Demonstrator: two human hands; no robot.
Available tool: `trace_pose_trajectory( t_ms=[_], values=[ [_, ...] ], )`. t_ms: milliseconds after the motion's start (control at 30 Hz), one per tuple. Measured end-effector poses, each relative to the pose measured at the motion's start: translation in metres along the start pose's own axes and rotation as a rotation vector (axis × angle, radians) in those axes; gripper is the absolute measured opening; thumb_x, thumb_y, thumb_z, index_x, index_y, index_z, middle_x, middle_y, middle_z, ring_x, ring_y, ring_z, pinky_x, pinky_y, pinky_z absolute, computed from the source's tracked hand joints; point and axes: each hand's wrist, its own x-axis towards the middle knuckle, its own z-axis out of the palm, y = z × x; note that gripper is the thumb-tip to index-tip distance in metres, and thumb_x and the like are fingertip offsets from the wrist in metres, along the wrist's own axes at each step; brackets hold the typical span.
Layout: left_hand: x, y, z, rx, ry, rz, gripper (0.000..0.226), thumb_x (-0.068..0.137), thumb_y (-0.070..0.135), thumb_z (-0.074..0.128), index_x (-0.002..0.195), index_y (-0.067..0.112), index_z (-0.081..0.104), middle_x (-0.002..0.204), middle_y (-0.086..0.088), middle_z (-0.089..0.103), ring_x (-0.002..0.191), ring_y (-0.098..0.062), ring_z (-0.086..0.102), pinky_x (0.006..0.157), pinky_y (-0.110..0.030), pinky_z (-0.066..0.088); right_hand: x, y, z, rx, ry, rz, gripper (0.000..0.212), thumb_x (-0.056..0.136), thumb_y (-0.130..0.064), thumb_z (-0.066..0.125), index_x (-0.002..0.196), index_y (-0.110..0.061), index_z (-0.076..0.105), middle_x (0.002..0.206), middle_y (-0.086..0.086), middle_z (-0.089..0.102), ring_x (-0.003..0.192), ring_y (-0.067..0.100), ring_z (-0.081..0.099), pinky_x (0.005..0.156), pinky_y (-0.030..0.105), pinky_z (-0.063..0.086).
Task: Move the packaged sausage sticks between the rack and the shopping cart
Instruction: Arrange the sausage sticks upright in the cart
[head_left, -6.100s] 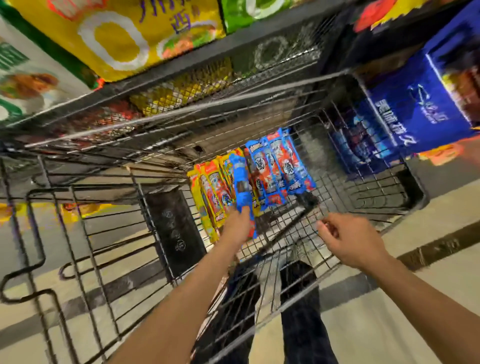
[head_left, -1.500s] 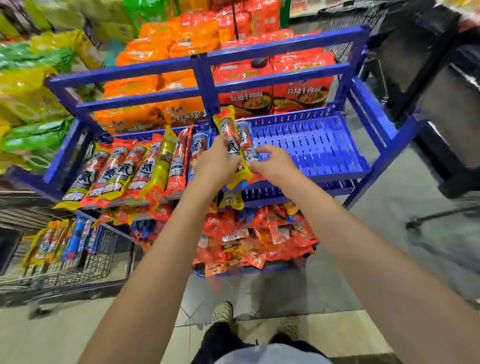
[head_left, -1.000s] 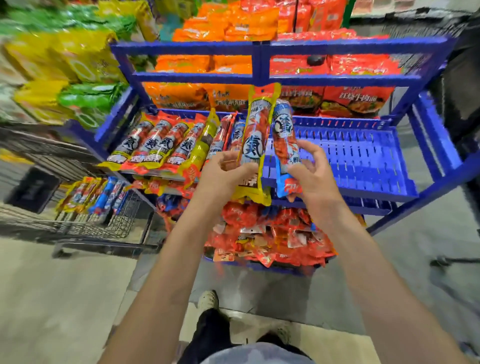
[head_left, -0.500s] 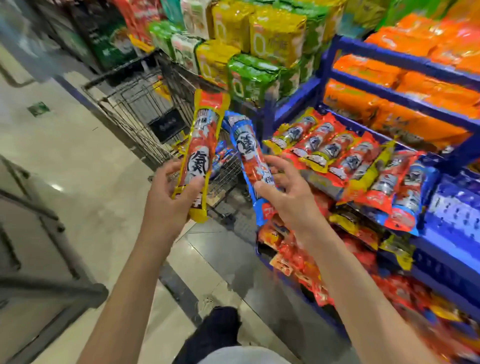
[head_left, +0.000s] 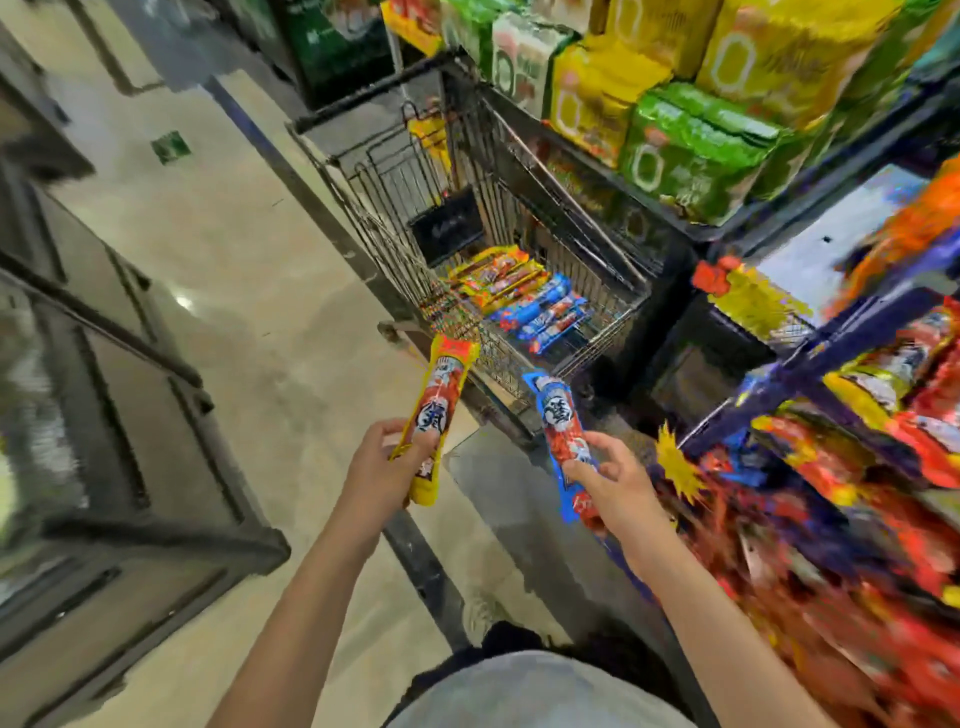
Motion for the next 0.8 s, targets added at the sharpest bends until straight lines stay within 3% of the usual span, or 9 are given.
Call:
trace_pose_trajectory(
  t_ms=[233, 400, 567, 667, 800],
  values=[
    [0.083, -0.006, -0.011, 0.028, -0.068, -0.132, 0.034, 0.086, 0.046, 0.067, 0.11, 0.026, 0.053, 0.088, -0.009, 0.067, 0.054, -0.016, 0.056, 0.043, -0.022, 0.036, 0.047, -0.001, 0.04, -0.004, 0.066, 0.118, 0.03, 0.092, -0.009, 0.062, 0.118, -0.021, 0.055, 0.071, 0.007, 0.058, 0.031, 0.005, 0.044, 0.029, 0.017, 0.028],
    [0.15, 0.006, -0.012, 0.065, -0.107, -0.163, 0.035, 0.091, 0.048, 0.06, 0.114, 0.022, 0.053, 0.085, -0.005, 0.067, 0.05, -0.011, 0.056, 0.039, -0.02, 0.035, 0.115, -0.015, 0.06, 0.05, 0.149, 0.177, 0.03, 0.091, -0.012, 0.063, 0.12, -0.02, 0.056, 0.061, 0.005, 0.057, 0.034, 0.012, 0.041, 0.033, 0.018, 0.027],
    [0.255, 0.05, -0.02, 0.067, -0.085, -0.19, 0.032, 0.093, 0.041, 0.059, 0.112, 0.016, 0.053, 0.075, -0.006, 0.062, 0.037, -0.005, 0.05, 0.035, -0.015, 0.029, 0.215, -0.061, 0.101, 0.068, 0.147, 0.222, 0.028, 0.09, -0.017, 0.065, 0.117, -0.017, 0.056, 0.068, 0.012, 0.062, 0.036, 0.014, 0.045, 0.034, 0.021, 0.031],
    [0.323, 0.085, -0.025, 0.126, -0.116, -0.197, 0.03, 0.092, 0.045, 0.058, 0.109, 0.02, 0.054, 0.078, -0.006, 0.065, 0.041, -0.009, 0.052, 0.037, -0.017, 0.03, 0.277, -0.097, 0.127, 0.062, 0.12, 0.257, 0.03, 0.089, -0.017, 0.066, 0.118, -0.019, 0.055, 0.074, 0.016, 0.064, 0.034, 0.015, 0.046, 0.033, 0.02, 0.031],
    [0.415, 0.138, -0.021, 0.238, -0.173, -0.16, 0.032, 0.09, 0.051, 0.059, 0.106, 0.024, 0.056, 0.089, -0.009, 0.069, 0.052, -0.014, 0.054, 0.038, -0.018, 0.031, 0.35, -0.143, 0.149, 0.066, 0.147, 0.281, 0.031, 0.09, -0.019, 0.065, 0.118, -0.018, 0.051, 0.059, 0.012, 0.06, 0.034, 0.02, 0.045, 0.036, 0.023, 0.031]
  ],
)
